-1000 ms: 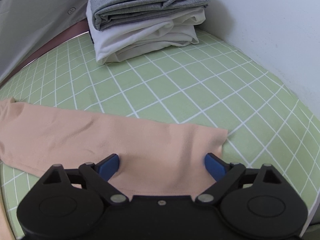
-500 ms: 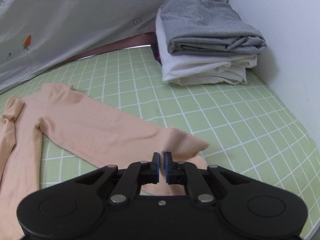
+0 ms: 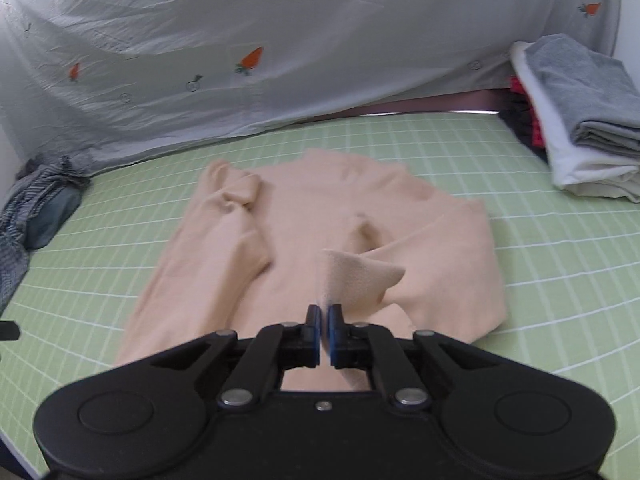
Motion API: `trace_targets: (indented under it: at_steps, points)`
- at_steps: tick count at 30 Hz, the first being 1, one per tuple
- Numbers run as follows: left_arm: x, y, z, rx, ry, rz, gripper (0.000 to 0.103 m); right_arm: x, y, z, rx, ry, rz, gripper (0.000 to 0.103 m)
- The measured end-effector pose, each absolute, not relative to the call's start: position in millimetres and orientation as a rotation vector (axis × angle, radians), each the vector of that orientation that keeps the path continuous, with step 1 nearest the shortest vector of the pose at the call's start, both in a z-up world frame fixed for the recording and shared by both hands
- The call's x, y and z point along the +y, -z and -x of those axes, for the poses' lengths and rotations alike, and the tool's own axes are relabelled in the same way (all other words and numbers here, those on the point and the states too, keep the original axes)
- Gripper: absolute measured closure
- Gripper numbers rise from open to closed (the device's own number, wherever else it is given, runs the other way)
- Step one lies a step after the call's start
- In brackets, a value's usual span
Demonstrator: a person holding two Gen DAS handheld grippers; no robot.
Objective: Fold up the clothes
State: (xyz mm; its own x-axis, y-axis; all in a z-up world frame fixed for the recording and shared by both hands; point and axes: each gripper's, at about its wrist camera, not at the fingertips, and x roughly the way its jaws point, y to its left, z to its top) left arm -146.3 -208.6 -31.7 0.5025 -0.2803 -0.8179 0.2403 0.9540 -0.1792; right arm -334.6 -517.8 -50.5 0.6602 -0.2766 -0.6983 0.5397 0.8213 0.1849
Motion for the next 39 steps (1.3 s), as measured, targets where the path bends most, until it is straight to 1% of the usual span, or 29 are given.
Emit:
trace_targets:
  at_steps: [4,5,7,8,9,10,11,12,13,15,19,21,25,29,39]
  points:
    - [-205,30,136,0.991,0.345,0.013,0.019,-483,59,316,0.728,0.387,-0.422,0.098]
    - [-208,31,137,0.993,0.352,0.011,0.019,-478,60,314,0.731,0.378,-0.429,0.094]
    - [-215,32,139,0.997,0.367,0.006,0.019,-472,62,312,0.731,0.367,-0.453,0.082]
    - [-218,32,140,1.0,0.375,0.004,0.019,-473,62,313,0.726,0.375,-0.466,0.067]
    - [-222,33,140,1.002,0.382,0.002,0.019,-473,62,315,0.722,0.389,-0.475,0.058]
    - [-225,33,141,1.004,0.39,-0.001,0.019,-475,62,318,0.717,0.404,-0.485,0.056]
    - [-228,34,142,1.006,0.398,-0.003,0.019,-478,61,323,0.712,0.422,-0.496,0.05]
    - [-232,34,143,1.008,0.405,-0.005,0.019,-482,60,327,0.706,0.444,-0.509,0.042]
    - [-235,35,144,1.01,0.413,-0.008,0.019,-486,59,332,0.704,0.469,-0.52,0.038]
    - [-242,36,146,1.014,0.428,-0.012,0.019,-496,59,342,0.71,0.527,-0.528,0.023]
    - [-263,39,156,1.027,0.463,-0.023,0.019,-520,60,366,0.758,0.65,-0.512,0.013]
    - [-281,42,166,1.036,0.484,-0.03,0.019,-533,60,380,0.784,0.712,-0.492,0.002]
    - [-317,47,187,1.05,0.518,-0.034,0.019,-566,63,412,0.816,0.8,-0.48,0.0]
    - [-354,53,207,1.067,0.543,-0.035,0.016,-601,66,441,0.842,0.859,-0.477,0.0]
    - [-431,74,244,1.12,0.611,-0.123,0.016,-655,77,497,0.906,0.906,-0.47,0.0]
